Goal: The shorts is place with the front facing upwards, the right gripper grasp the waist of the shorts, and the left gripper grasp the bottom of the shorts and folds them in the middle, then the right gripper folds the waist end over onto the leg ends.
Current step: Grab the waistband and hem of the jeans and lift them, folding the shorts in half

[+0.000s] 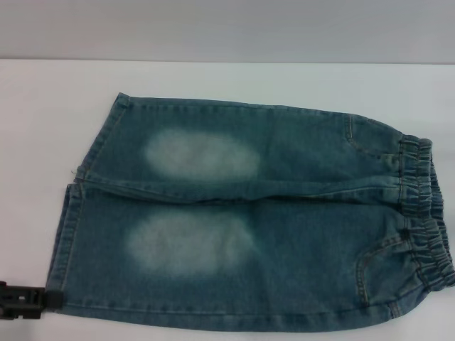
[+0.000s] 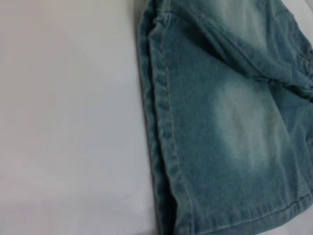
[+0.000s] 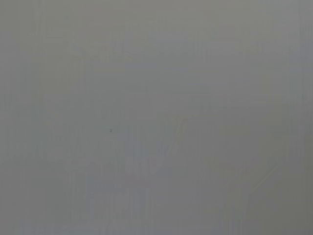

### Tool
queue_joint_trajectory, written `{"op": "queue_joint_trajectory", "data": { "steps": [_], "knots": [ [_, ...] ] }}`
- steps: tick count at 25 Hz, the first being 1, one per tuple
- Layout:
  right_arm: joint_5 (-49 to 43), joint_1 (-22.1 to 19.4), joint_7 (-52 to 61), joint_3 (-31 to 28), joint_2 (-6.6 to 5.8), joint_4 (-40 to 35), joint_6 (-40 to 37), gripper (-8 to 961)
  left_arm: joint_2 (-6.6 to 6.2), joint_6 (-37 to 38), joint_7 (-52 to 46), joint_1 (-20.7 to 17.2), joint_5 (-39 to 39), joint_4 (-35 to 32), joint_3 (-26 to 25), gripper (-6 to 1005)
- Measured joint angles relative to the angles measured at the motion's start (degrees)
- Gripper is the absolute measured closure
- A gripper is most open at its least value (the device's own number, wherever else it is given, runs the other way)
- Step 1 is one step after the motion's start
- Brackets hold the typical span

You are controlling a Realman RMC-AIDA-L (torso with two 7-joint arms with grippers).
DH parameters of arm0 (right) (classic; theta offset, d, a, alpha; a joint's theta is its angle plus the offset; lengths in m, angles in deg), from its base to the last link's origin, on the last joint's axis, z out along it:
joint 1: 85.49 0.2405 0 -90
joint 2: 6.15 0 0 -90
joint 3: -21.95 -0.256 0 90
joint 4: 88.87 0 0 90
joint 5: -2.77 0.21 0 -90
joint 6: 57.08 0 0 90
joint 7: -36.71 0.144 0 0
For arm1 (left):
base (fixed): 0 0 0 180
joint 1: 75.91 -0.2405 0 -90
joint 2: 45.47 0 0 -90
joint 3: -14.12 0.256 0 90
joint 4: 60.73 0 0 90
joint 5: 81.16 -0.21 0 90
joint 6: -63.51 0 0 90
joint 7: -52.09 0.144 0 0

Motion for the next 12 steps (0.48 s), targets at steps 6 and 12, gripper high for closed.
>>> {"op": "queue_joint_trajectory", "data": {
  "steps": [6, 12],
  "knots": [
    [-0.09, -0.07, -0.01, 0.00, 0.00, 0.00, 0.30, 259, 0.15, -0.78, -0.02, 0.08, -0.55, -0.15, 0.00, 273],
    [-0.12, -0.47, -0.01, 0.05, 0.13, 0.00, 0.27, 259, 0.26, -0.97, -0.01, 0.12, -0.80, -0.79, 0.00, 276]
  ]
}}
